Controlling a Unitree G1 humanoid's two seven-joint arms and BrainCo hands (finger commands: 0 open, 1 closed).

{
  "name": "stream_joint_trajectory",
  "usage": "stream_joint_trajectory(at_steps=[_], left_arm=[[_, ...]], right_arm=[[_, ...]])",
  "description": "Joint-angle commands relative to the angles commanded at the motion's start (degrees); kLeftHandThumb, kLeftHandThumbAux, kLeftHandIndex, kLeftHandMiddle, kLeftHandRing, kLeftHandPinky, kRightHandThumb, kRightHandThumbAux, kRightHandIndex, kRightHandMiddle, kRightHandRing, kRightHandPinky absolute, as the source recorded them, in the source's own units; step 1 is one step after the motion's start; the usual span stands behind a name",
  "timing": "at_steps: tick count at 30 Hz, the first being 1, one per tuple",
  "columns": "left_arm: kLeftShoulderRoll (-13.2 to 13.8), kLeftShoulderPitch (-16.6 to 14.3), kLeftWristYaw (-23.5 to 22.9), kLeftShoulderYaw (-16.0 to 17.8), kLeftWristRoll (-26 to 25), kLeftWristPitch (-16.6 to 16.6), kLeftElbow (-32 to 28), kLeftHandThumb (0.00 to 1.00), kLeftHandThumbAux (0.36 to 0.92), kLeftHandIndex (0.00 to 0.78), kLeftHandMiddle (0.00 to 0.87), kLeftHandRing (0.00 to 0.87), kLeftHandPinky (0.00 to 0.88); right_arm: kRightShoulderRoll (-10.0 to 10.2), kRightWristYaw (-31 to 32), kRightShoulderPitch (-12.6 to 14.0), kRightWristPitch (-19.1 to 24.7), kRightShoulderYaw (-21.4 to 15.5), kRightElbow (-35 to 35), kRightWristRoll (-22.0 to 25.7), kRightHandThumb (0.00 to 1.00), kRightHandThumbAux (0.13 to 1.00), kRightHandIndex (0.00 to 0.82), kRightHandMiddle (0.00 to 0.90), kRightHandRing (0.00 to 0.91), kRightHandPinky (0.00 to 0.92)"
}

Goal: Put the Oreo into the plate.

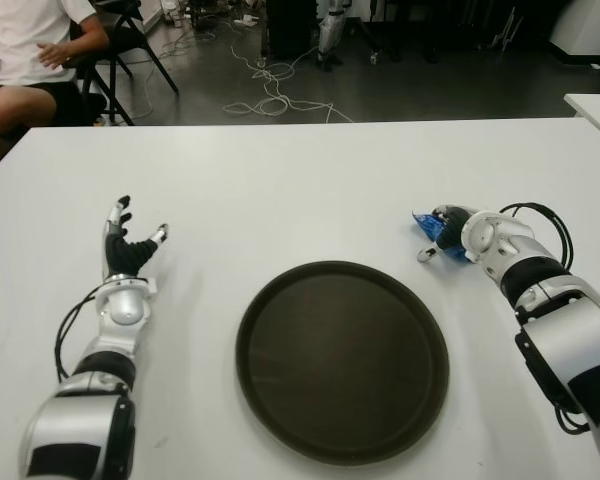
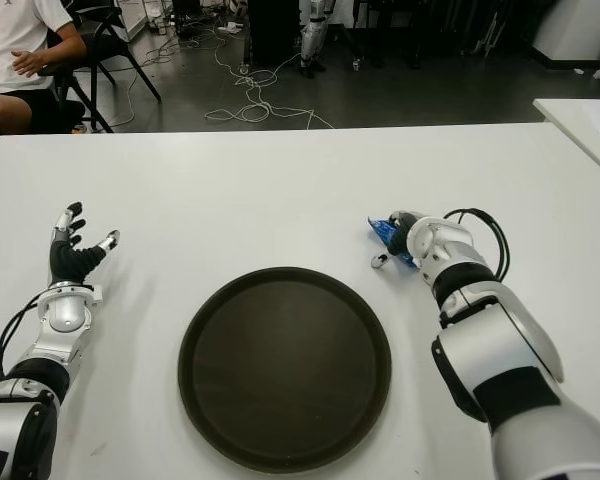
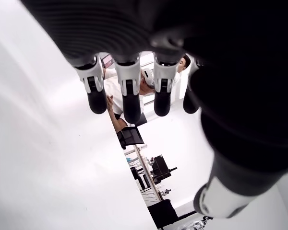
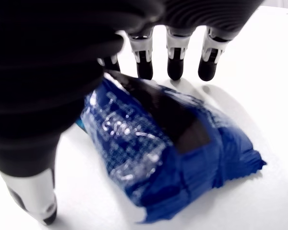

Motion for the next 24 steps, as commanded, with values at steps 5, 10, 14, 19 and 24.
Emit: stream_joint_trajectory(at_steps=[5,10,14,19,24], left_arm=[[0.1,-0.1,-0.1,-0.1,0.0,0.3,0.0,0.0,0.805,0.075,0.111,0.095,0.089],[0.2,0.0,-0.1,-0.1,0.1,0.5,0.0,0.0,0.792,0.075,0.109,0.096,0.089],[0.2,-0.1,0.0,-0.2,0.2,0.6,0.0,0.0,0.787,0.073,0.111,0.097,0.088],[0.3,-0.1,0.2,-0.3,0.4,0.7,0.1,0.0,0.794,0.071,0.115,0.097,0.089],[0.3,-0.1,0.3,-0.2,0.3,0.5,0.0,0.0,0.802,0.072,0.114,0.095,0.088]], right_arm=[[0.0,0.3,0.0,0.2,-0.1,0.1,0.1,0.0,0.727,0.047,0.062,0.031,0.0],[0.0,0.0,0.1,0.2,-0.3,0.1,0.2,0.0,0.729,0.039,0.053,0.025,0.0],[0.0,-0.5,0.1,0.2,-0.3,0.1,0.1,0.0,0.723,0.033,0.044,0.019,0.0],[0.0,-0.3,-0.4,0.8,-0.1,-0.1,-0.1,0.0,0.745,0.052,0.079,0.038,0.0],[-0.3,-4.3,1.0,0.0,0.5,0.4,-1.0,0.002,0.833,0.116,0.133,0.12,0.12]])
